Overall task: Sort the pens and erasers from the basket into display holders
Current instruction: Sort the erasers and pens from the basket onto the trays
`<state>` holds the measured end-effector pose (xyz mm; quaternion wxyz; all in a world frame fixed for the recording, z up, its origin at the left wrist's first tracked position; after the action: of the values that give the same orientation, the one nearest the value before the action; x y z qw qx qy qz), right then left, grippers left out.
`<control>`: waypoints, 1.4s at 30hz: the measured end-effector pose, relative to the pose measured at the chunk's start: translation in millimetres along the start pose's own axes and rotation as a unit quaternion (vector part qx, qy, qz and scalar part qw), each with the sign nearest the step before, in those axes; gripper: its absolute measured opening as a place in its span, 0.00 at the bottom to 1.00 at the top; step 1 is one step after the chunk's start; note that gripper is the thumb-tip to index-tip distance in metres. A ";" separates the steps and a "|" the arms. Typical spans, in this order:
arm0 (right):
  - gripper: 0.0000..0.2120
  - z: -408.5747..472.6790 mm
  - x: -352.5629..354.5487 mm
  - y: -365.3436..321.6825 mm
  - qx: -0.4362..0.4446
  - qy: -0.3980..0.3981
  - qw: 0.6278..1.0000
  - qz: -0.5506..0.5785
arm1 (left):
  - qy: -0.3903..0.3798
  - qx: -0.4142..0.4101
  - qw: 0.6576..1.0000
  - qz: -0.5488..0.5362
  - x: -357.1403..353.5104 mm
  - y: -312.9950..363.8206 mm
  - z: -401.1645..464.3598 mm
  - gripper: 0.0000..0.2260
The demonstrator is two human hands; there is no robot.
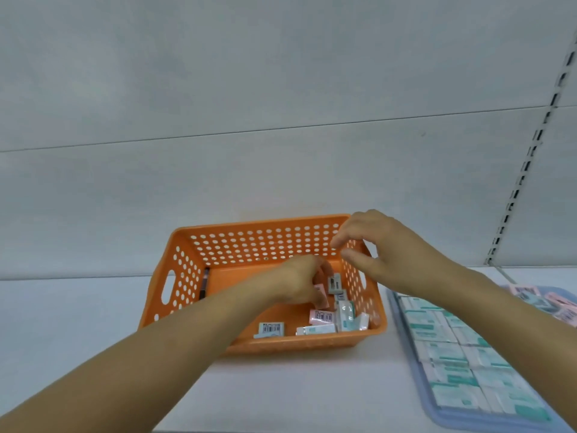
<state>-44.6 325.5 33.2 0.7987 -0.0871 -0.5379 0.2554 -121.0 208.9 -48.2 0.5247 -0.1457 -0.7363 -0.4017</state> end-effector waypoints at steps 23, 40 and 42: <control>0.23 20.8 -105.2 -22.1 -0.096 -0.490 0.816 -0.290 | -0.189 0.015 0.982 -0.014 0.3 -38.0 -57.0 0.20; 0.15 6.4 -114.3 -23.0 -0.095 -0.528 0.818 -0.207 | -0.186 0.005 0.982 0.035 -1.0 -35.7 -55.8 0.09; 0.14 7.5 -113.0 -23.1 -0.094 -0.521 0.826 -0.192 | -0.185 0.009 0.982 0.028 0.0 -37.9 -57.6 0.08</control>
<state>-77.0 248.1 -46.3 0.4202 0.0895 -0.9015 0.0521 -107.3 141.9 -57.5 0.3915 -0.2331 -0.8202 -0.3460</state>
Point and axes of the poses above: each hand's wrist, its own z-axis towards the middle knuckle, its own x-axis out of the back of the hand, y = z × x, the point moved 6 cm from there along z, towards the middle knuckle, and after that the axes turned 13 degrees about -x, right-handed, at the moved point
